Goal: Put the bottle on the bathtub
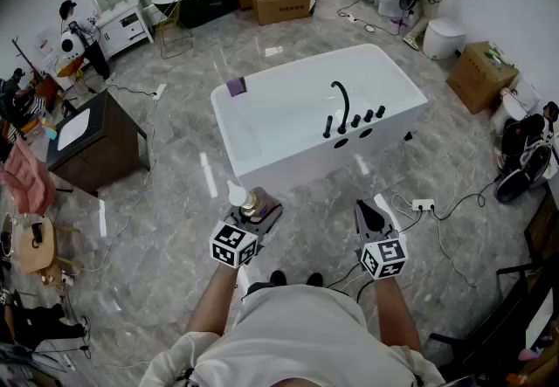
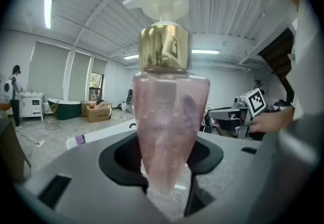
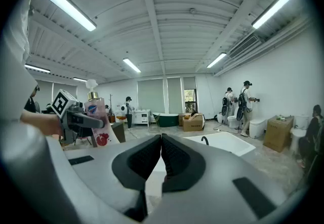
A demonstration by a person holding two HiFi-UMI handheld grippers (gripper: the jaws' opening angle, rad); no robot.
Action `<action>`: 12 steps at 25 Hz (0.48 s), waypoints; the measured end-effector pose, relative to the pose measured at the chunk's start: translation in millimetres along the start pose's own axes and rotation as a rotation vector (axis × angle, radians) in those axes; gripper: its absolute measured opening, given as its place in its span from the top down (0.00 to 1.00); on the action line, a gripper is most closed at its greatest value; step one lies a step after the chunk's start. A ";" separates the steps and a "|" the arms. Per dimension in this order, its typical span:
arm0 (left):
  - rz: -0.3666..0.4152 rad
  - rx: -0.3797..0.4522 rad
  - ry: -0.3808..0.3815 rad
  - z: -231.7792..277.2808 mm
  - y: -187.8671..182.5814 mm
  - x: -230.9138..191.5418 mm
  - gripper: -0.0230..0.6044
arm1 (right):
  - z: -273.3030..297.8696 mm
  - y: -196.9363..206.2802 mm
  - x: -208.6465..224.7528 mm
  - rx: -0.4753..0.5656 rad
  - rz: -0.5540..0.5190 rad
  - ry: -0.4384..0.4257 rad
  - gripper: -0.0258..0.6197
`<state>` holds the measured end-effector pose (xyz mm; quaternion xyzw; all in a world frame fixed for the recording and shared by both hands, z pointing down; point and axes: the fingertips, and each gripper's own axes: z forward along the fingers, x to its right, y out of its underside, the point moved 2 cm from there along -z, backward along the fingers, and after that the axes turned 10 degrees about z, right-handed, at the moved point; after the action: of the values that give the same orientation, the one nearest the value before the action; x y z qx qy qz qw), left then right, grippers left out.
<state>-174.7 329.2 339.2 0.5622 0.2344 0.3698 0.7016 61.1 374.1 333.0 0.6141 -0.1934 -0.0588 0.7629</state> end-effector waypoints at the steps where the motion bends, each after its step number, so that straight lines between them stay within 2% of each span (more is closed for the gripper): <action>1: 0.000 -0.001 -0.001 1.1 -0.4 0.2 0.61 | 0.0 -0.3 0.9 0.000 0.000 -0.001 0.91; 12: -0.003 -0.004 0.000 8.5 -5.5 2.1 0.61 | 0.2 -3.8 7.5 0.002 0.010 -0.001 0.91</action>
<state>-165.6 325.1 336.2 0.5604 0.2346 0.3694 0.7032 68.5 370.6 331.2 0.6140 -0.1970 -0.0550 0.7624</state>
